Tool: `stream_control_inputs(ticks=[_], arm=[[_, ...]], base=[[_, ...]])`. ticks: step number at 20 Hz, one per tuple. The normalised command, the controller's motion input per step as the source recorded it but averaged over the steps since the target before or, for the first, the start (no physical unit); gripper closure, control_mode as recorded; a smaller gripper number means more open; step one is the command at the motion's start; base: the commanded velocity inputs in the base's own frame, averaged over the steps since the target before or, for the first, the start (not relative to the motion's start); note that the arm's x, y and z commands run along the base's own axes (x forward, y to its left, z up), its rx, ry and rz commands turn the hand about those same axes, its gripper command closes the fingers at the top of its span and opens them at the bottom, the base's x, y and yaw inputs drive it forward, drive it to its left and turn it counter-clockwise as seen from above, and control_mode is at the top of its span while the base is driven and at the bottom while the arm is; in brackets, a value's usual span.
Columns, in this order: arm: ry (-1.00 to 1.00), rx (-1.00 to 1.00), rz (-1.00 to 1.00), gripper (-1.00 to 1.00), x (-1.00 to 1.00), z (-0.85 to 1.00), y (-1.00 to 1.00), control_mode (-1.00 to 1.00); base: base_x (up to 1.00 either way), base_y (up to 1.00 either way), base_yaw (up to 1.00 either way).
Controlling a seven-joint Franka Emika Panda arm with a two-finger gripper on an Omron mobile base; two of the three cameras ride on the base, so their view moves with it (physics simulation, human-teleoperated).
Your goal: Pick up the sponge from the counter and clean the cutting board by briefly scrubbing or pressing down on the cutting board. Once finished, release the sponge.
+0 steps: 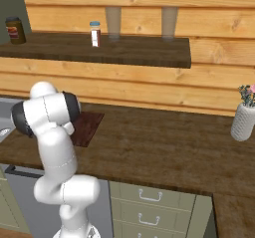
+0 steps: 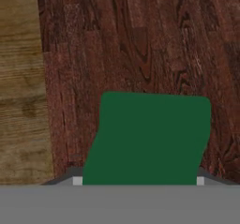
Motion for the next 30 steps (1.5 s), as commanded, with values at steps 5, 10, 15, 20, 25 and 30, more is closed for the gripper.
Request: stream_control_inputs(ticks=[5,10,15,20,25,30], arm=[[0.0,0.0,-0.01,1.0,-0.45,-0.19,-0.09,-1.0],[0.0,-0.01,0.0,1.0,0.26,-0.12,-0.33,-1.0],[0.0,0.0,0.0,1.0,0.68,-0.06,-0.2,-1.0],[0.02,0.0,0.0,1.0,0.12,0.0,0.0,-1.0],[0.0,-0.01,-0.02,1.0,0.11,0.0,-0.02,-1.0],[0.0,-0.01,-0.03,1.0,0.55,0.0,-0.21,-1.0]], base=[[0.0,0.0,0.0],[0.0,0.0,0.0],[0.0,0.0,0.0],[0.0,0.0,0.0],[0.0,0.0,0.0],[0.0,0.0,0.0]])
